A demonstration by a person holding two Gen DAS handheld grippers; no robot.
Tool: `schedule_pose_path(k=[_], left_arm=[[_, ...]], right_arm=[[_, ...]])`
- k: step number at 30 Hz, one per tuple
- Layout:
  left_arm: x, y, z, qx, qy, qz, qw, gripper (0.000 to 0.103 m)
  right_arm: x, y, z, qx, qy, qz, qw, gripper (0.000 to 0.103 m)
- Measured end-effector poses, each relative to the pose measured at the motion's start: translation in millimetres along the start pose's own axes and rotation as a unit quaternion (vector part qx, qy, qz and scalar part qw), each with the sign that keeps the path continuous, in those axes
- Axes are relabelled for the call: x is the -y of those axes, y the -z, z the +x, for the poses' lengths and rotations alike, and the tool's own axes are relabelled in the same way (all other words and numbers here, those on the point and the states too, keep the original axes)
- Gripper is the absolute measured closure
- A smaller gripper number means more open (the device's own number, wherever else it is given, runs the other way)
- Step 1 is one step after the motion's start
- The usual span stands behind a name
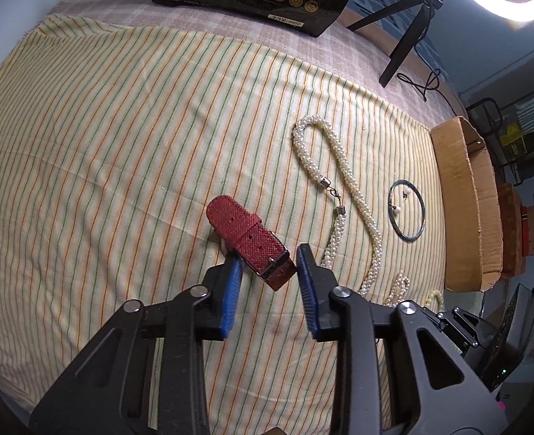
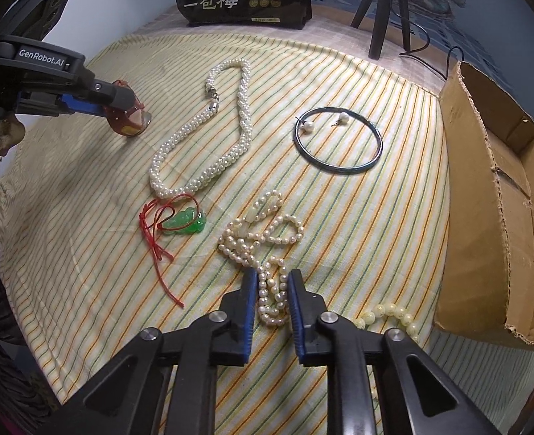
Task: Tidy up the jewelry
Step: 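Grasp the red watch strap with the left tool while the right tool grasps the tangled pearl strand, then lift and carry the watch with the left tool while the right tool carries the pearls over the box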
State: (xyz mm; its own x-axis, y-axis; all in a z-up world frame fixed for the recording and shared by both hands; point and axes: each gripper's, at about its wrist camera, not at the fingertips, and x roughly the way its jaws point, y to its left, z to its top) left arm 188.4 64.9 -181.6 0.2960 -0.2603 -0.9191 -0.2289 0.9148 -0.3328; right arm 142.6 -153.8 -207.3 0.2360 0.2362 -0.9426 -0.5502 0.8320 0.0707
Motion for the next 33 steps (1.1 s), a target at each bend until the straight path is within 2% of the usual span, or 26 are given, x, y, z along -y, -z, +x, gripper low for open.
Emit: schedule_pose_path(k=[2, 5, 13, 19, 33], left_arm=[[-0.9, 0.4, -3.1, 0.004, 0.002, 0.002, 1.0000, 0.083], [-1.3, 0.7, -8.2, 0.011, 0.001, 0.007, 0.9999, 0.089], [-0.7, 1.9, -21.0, 0.031, -0.001, 0.020, 0.9993, 0.091], [1.8, 1.4, -34.2, 0.050, 0.004, 0.023, 0.9985, 0.091], [34.7, 8.3, -59.5, 0.082, 0.028, 0.058, 0.9945, 0.092]], right_arm=[[-0.3, -0.1, -1.2, 0.002, 0.000, 0.002, 1.000, 0.093], [-1.6, -0.5, -3.0, 0.006, 0.000, 0.005, 1.000, 0.096], [-4.3, -2.7, -7.2, 0.019, -0.004, 0.014, 1.000, 0.097], [-3.1, -3.7, -22.3, 0.044, -0.011, 0.026, 0.999, 0.097], [15.1, -17.8, -84.9, 0.149, -0.022, 0.064, 0.987, 0.097]])
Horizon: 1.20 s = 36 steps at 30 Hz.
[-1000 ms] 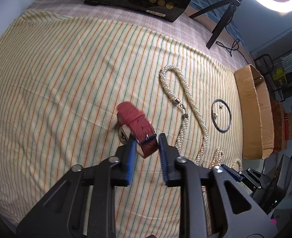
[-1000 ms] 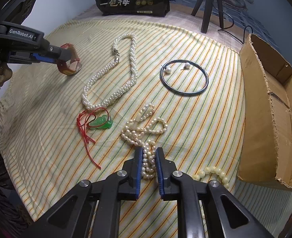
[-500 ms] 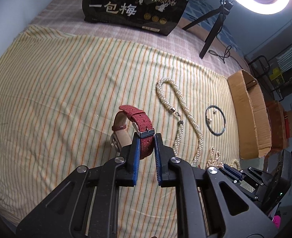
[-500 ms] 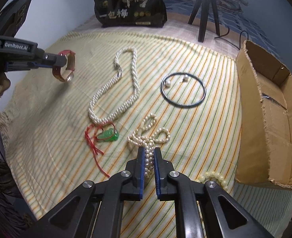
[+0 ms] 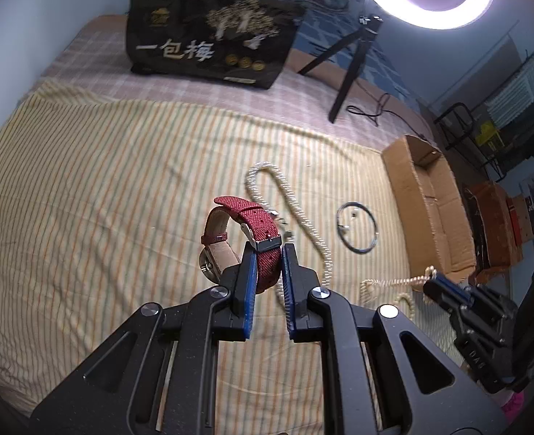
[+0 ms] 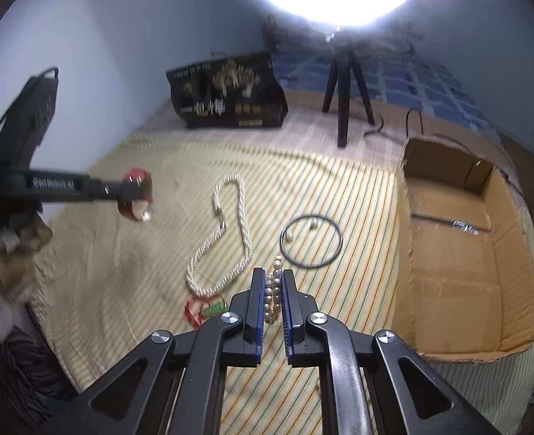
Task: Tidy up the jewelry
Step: 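Lift and carry the watch with the left tool while the right tool carries the pearls over the box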
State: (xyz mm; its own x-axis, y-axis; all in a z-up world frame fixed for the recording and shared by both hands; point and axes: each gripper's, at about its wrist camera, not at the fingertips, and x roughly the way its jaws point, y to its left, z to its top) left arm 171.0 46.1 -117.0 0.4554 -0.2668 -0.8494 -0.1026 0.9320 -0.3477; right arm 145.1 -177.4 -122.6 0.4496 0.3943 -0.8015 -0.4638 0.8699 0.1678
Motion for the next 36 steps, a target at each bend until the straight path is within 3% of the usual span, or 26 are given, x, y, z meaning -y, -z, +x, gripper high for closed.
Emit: schedule_pose_path(k=[11, 20, 29, 36], left_arm=[[47.6, 1.2, -14.6, 0.023, 0.031, 0.038, 0.9985, 0.092], [57.6, 3.9, -16.7, 0.031, 0.031, 0.049, 0.9979, 0.092], [60.5, 4.2, -19.7, 0.038, 0.037, 0.052, 0.9972, 0.092], [83.8, 3.4, -17.6, 0.036, 0.052, 0.066, 0.9958, 0.093]], right_arm=[[19.2, -31.1, -42.3, 0.074, -0.001, 0.033, 0.997, 0.102], [22.6, -21.5, -24.1, 0.047, 0.007, 0.031, 0.998, 0.102], [35.6, -39.1, -58.1, 0.094, 0.000, 0.054, 0.994, 0.102], [45.3, -59.5, -84.0, 0.126, 0.006, 0.051, 0.991, 0.102]])
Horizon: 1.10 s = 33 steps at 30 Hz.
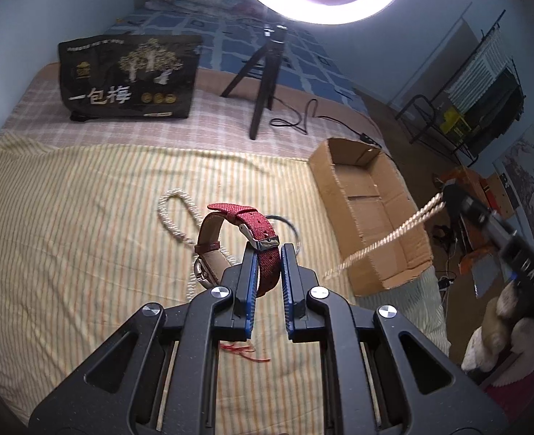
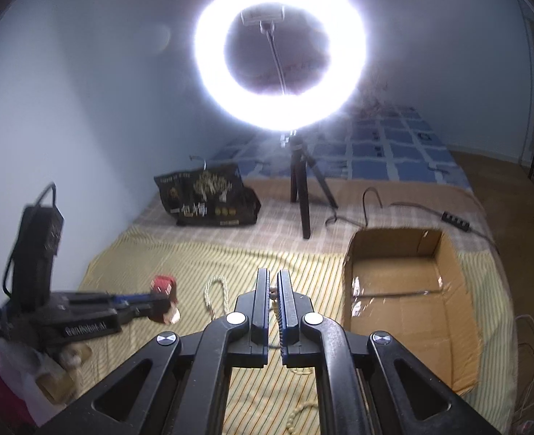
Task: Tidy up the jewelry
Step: 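Lift and carry the watch with the left tool while the right tool carries the pearls over the box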
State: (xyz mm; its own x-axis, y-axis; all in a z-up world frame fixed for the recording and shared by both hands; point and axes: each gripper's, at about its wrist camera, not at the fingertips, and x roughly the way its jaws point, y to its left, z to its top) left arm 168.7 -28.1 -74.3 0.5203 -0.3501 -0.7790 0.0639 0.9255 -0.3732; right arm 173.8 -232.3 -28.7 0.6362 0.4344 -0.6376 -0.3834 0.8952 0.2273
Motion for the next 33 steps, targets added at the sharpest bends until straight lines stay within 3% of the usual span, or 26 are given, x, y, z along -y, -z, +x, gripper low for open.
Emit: schedule_pose_path(k=[9, 16, 23, 33], left_arm=[[54.5, -3.4, 4.9, 0.006, 0.031, 0.043, 0.9986, 0.093], [99.9, 2.4, 25.5, -0.009, 0.060, 0.075, 0.9953, 0.093], [141.3, 9.2, 55.1, -0.024, 0.083, 0.098, 0.9914, 0.093], [172.3, 15.8, 92.7, -0.043, 0.104, 0.117, 0.9868, 0.092]], right_arm=[[18.0, -40.2, -33.0, 0.038, 0.025, -0.019, 0.999, 0.102], [47.1, -55.0, -36.9, 0.040, 0.059, -0.026, 0.997, 0.102], [83.9, -56.5, -18.4, 0.020, 0.090, -0.021, 0.995, 0.102], [129.3, -42.3, 14.6, -0.016, 0.101, 0.002, 0.995, 0.102]])
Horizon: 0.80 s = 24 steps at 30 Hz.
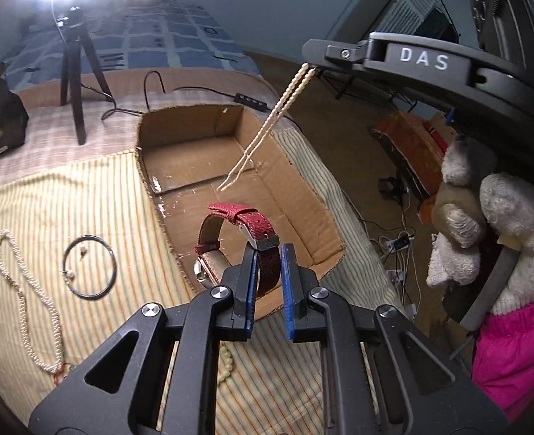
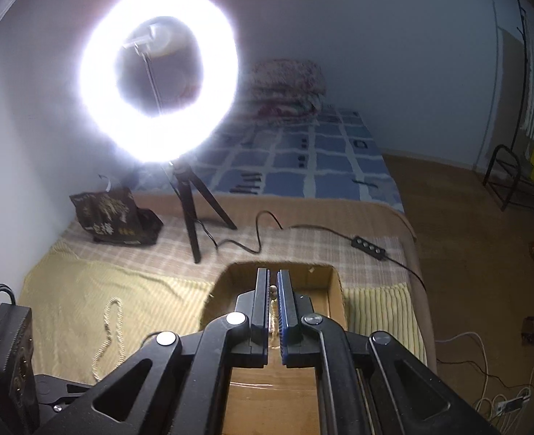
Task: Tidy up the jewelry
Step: 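Lift and carry the watch with the left tool while the right tool carries the pearls over the box, then open the left tool dropping the watch while the right tool releases the pearls into the box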
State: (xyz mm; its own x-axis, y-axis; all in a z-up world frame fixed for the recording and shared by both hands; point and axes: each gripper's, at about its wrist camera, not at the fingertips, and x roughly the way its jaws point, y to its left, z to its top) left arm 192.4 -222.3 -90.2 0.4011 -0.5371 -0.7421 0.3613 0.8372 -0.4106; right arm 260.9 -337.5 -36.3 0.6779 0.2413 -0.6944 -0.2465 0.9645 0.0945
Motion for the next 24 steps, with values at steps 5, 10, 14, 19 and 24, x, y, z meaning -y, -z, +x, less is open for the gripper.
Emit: schedule_pose_path(k=[5, 10, 14, 19, 24], left_arm=[[-3.3, 0.7, 17.1, -0.019, 0.003, 0.001, 0.9998, 0.092], [-3.4, 0.8, 22.6, -0.018, -0.003, 0.010, 0.9998, 0.089], [-2.7, 2.7, 18.1, -0.015, -0.004, 0.009, 0.9998, 0.048], [-3.4, 1.5, 10.7, -0.005, -0.008, 0.016, 0.9998, 0.043], [-10.4, 3.7, 1.0, -0.003, -0.018, 0.018, 0.9997, 0.043]], right_arm=[[11.9, 13.9, 21.7, -0.030, -0.007, 0.013, 0.999, 0.101], [18.7, 22.8, 34.8, -0.051, -0.007, 0.027, 0.998, 0.097], [20.3, 25.6, 35.7, -0.056, -0.010, 0.037, 0.998, 0.065], [22.5, 29.2, 26.7, -0.048, 0.034, 0.043, 0.997, 0.025], [27.3, 30.2, 9.6, -0.035, 0.067, 0.056, 0.996, 0.015]])
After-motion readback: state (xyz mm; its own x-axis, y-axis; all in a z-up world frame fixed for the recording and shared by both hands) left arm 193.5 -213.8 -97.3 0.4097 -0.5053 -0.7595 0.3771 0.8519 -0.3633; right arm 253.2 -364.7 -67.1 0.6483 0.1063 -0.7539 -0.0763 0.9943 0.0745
